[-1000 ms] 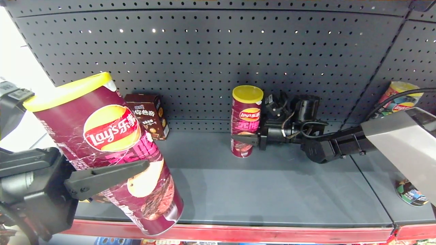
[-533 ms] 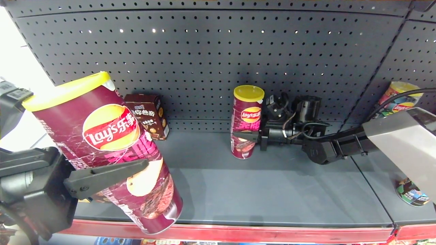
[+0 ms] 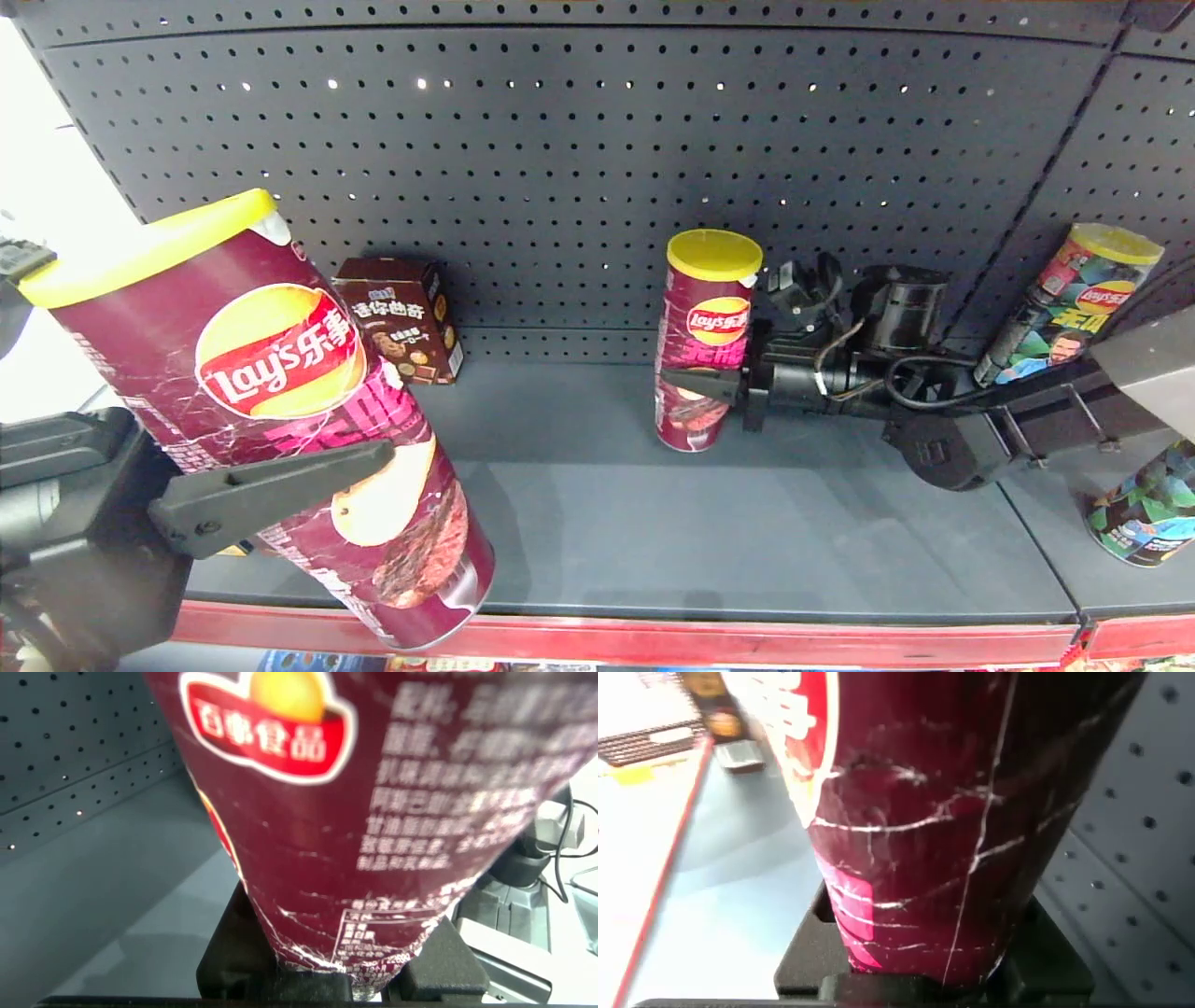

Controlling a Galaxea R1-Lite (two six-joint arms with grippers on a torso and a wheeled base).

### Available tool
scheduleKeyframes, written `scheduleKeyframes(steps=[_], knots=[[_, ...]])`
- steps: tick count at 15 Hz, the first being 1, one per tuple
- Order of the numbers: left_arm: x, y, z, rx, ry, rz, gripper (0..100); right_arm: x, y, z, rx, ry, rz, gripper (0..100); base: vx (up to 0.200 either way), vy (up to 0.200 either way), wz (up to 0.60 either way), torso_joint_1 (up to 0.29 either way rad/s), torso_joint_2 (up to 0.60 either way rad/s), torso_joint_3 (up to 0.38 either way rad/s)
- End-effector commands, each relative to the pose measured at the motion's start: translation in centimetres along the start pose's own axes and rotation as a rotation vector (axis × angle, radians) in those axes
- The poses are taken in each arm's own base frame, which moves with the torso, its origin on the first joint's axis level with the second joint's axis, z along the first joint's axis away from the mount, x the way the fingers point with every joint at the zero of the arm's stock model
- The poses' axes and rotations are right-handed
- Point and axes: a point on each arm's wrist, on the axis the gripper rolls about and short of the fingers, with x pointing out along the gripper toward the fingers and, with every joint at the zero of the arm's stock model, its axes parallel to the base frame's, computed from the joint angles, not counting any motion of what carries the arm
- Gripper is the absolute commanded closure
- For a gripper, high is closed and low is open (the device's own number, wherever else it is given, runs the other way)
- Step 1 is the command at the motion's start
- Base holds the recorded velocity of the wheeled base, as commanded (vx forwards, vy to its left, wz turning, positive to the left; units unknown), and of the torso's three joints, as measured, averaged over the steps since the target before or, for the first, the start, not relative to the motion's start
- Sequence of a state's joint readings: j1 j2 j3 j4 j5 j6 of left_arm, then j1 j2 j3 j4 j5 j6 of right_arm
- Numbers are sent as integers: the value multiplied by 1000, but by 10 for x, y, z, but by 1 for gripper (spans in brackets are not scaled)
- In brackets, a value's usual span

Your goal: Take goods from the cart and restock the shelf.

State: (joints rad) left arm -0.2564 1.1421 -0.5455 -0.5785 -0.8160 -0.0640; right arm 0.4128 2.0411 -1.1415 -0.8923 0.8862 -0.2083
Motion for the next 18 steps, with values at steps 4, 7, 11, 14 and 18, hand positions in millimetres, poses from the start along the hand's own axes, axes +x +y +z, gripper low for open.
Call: scheduleKeyframes(steps=[4, 7, 11, 14, 18], knots=[[0, -3, 1, 5, -4, -12, 100, -32, 84, 32, -27, -32, 20, 100, 0, 0, 0, 0, 0, 0], [0, -3, 2, 6, -6, -20, 100, -37, 103, 20, -14, -18, 14, 100, 0, 0, 0, 0, 0, 0], [2, -5, 1, 5, -4, -32, 100, -42, 118, -4, 18, 15, 30, 100, 0, 0, 0, 0, 0, 0], [2, -5, 1, 3, -2, -32, 100, -42, 120, -15, 37, 35, 33, 100, 0, 0, 0, 0, 0, 0], [2, -4, 1, 2, -1, -31, 100, -30, 111, -31, 30, 31, 30, 100, 0, 0, 0, 0, 0, 0]])
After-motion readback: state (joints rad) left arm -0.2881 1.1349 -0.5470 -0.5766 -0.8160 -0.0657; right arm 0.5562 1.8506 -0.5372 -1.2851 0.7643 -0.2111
